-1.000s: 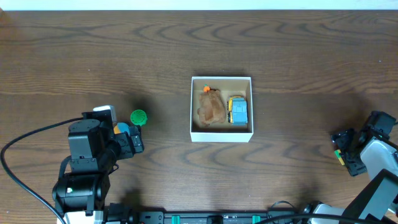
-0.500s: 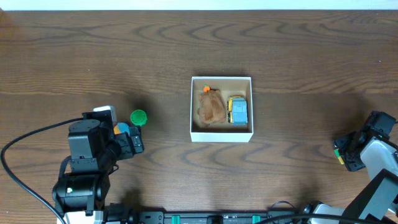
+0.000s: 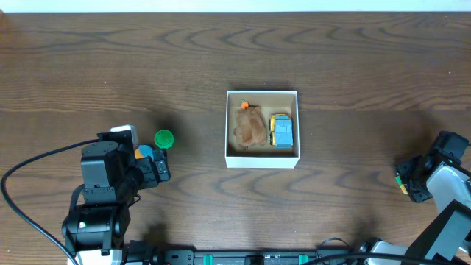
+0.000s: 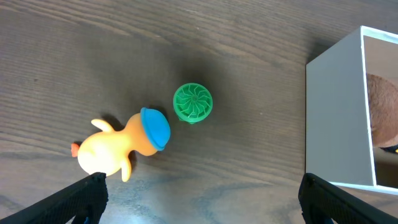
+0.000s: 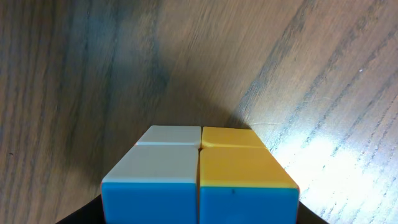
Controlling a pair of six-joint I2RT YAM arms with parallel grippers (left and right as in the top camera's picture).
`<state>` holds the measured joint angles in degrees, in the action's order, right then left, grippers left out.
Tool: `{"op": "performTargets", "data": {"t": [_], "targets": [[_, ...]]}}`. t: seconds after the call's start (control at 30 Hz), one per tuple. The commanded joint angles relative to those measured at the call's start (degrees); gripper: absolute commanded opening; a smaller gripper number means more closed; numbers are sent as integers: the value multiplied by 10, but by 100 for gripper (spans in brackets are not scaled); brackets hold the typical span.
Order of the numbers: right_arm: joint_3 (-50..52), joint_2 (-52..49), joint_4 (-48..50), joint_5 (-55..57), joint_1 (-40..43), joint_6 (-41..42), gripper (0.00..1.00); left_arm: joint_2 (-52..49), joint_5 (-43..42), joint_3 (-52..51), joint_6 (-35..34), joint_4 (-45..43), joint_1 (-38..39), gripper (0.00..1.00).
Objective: Pack container
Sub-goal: 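Move the right gripper to the colour cube and grasp it, then carry the cube with the right gripper into the box and release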
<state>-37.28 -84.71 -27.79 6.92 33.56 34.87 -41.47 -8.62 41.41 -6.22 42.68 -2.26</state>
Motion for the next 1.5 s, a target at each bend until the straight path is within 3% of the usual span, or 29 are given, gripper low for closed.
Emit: {"op": "performTargets", "data": {"t": [0.0, 0.17, 0.33, 0.57, 0.8, 0.93, 1.13, 1.47], "targets": [[-3, 1, -12, -2, 0, -3, 9, -1, 3, 11, -5, 2, -4, 98], [-46, 37, -60, -8, -33, -24, 4, -1, 3, 11, -5, 1, -4, 98], [-123, 106, -119, -21, -118, -61, 1, -1, 3, 11, -5, 1, -4, 98], [-208, 173, -157, -109, -323, -181, 2, -1, 3, 11, -5, 2, -4, 98], [-217, 161, -158, -119, -530, -276, 2, -1, 3, 11, -5, 2, -4, 98], [-217, 135, -157, -114, -601, -294, 3, -1, 2, 11, -5, 2, -4, 98], [-217, 89, -145, -106, -649, -294, 4, -1, 2, 11, -5, 2, -4, 98], [-217, 22, -120, -101, -655, -294, 8, -1, 2, 11, -5, 2, -4, 98]]}}
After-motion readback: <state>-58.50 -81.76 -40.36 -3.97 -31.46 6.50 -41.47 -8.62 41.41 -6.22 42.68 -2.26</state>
